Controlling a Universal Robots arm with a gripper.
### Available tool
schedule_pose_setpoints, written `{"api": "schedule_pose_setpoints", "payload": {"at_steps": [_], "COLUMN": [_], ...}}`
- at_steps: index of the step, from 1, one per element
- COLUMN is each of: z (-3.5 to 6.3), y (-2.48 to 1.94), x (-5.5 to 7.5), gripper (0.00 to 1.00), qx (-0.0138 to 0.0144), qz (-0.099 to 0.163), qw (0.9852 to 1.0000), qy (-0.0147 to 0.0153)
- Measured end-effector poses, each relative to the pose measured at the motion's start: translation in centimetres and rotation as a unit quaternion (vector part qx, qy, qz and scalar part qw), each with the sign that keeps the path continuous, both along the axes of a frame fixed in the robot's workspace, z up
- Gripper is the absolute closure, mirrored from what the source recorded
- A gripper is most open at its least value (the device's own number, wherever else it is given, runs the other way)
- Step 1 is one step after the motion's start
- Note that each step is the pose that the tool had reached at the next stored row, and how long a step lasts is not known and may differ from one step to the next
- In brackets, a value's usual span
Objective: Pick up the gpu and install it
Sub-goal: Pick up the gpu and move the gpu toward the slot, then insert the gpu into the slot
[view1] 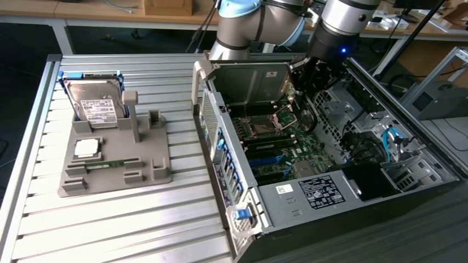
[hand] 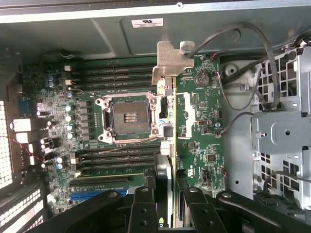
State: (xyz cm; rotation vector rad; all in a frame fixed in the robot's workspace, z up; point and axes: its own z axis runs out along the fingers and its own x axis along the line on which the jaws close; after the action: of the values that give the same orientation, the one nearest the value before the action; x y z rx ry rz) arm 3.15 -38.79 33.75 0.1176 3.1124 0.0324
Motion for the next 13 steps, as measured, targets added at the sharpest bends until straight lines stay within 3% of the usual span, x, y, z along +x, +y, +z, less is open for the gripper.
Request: {"api": "schedule_pose_setpoints", "payload": {"at_steps": [13], "z": [-0.11], "y": [0.00], "x": [0.00], "gripper": [0.73], "qx": [-0.0001], "qz": [0.000], "qw": [1.0000], "qy": [0.0000]}}
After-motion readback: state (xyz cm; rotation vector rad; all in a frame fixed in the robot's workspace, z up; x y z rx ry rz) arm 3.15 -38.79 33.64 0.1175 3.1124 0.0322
